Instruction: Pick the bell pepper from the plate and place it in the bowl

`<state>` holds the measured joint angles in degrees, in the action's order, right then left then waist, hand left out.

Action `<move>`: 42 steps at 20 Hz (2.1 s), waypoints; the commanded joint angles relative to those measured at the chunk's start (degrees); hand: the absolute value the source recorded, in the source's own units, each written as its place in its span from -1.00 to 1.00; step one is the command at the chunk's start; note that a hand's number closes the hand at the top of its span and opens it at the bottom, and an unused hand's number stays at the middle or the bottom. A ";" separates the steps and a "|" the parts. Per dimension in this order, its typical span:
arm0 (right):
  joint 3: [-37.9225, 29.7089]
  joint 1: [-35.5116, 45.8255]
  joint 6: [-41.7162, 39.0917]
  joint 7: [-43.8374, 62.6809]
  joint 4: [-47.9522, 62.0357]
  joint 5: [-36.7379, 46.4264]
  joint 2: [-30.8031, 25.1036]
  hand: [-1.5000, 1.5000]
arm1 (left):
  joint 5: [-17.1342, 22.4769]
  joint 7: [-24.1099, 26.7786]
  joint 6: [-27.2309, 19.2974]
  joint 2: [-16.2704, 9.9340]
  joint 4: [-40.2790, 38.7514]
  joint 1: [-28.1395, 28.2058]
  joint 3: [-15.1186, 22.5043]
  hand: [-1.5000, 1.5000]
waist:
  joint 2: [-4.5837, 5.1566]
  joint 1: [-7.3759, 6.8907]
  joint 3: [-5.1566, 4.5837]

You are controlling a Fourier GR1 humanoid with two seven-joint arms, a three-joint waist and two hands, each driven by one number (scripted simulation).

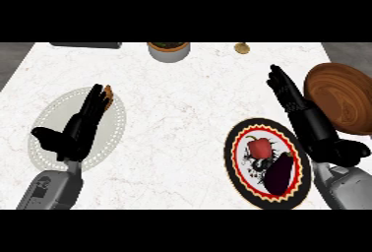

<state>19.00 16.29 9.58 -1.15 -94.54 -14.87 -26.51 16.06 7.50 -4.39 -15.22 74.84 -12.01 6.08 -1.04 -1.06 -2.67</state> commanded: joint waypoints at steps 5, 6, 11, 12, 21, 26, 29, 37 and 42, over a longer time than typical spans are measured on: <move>14.41 -6.01 -2.93 -0.65 4.74 15.75 -3.66 1.00 | -4.95 -3.40 -5.25 -0.07 5.04 -0.45 2.07 0.00 | 0.88 0.45 2.72; 17.26 -6.75 -2.08 -0.29 5.72 19.07 -3.55 1.00 | -6.54 -6.56 -7.57 -0.03 6.17 -3.43 2.77 0.00 | 0.80 0.64 2.77; 6.77 -14.02 24.61 -16.19 4.21 24.24 5.27 -1.00 | -4.66 -5.42 -5.76 0.38 5.46 0.63 2.36 0.00 | 0.54 3.06 3.11; 7.97 -16.60 24.96 -21.82 4.76 23.46 6.96 -1.00 | -6.85 -4.96 -8.22 2.46 5.58 1.36 4.28 0.00 | 0.76 2.65 3.08; 10.43 -24.29 33.47 -19.03 -7.94 37.18 5.58 -1.00 | -8.79 -10.53 -8.15 2.23 9.47 0.34 4.61 0.00 | 0.84 1.64 2.58; 6.75 -22.35 26.95 2.03 -15.42 46.14 1.12 -1.00 | -10.54 -11.81 -9.03 3.09 12.83 2.44 6.31 0.00 | 0.86 1.25 2.54; 8.59 -24.90 22.20 8.46 -18.59 49.61 1.34 -1.00 | -9.24 -10.22 -7.42 2.20 14.22 4.96 4.39 0.00 | 0.88 1.14 2.59; 7.64 -16.39 8.28 26.55 -12.74 50.94 3.35 -1.00 | -11.67 -11.39 -7.92 3.97 13.10 3.44 6.05 0.00 | 1.06 0.69 2.63; 6.02 -16.73 3.70 27.56 -10.80 50.57 4.26 -1.00 | -10.81 -13.17 -6.80 3.82 16.98 5.76 4.21 0.00 | 0.98 0.85 2.67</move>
<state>25.77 -0.58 16.50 25.17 -107.44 35.77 -23.26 4.36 -3.88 -12.71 -10.22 88.13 -8.48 11.73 -0.01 -0.14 -0.04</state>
